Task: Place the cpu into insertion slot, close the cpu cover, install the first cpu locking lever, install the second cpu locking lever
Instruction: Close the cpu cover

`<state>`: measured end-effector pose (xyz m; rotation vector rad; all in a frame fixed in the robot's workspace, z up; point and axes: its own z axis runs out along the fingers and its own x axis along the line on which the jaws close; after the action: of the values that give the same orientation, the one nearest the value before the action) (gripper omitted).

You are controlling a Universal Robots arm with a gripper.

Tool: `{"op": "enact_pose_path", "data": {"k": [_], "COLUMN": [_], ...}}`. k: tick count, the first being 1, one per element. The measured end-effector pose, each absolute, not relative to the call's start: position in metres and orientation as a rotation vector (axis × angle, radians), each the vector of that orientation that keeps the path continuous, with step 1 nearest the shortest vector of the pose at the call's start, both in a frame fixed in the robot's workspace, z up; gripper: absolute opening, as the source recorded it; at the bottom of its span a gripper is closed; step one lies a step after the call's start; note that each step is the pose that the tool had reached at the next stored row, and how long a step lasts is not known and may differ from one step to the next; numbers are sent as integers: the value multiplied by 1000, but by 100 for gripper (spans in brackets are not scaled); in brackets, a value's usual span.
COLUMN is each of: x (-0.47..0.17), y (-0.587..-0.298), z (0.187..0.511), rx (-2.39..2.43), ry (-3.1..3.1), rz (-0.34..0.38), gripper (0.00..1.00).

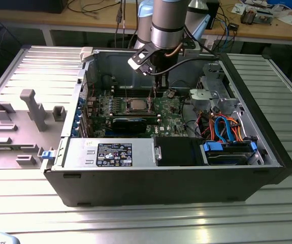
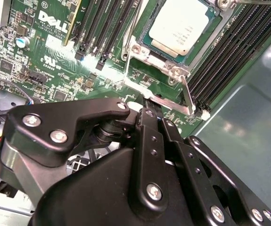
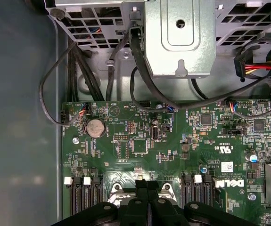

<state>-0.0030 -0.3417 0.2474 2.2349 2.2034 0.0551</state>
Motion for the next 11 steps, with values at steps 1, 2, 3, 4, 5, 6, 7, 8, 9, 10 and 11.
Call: {"op": "enact_pose_path", "data": {"k": [1,2,3,4,5,6,7,8,9,10,11], "x": [-3,-4,-4,-4,-5,-5,-5,-5,-5,-6,-6], "y": [-342,-342,-342,-342,-342,-342,-342,-342,-342,-342,-342], "z": [247,247,247,247,247,247,247,247,247,247,247], "rx": [2235,2235,2235,2235,2235,2235,2235,2235,2235,2235,2235], "ry": [2203,2204,2203,2203,2203,2204,2203,2204,2203,2203,2203], "rz": [55,55,55,55,55,55,55,55,55,55,55], "gripper": [11,11,11,11,11,11,11,11,11,11,11]}}
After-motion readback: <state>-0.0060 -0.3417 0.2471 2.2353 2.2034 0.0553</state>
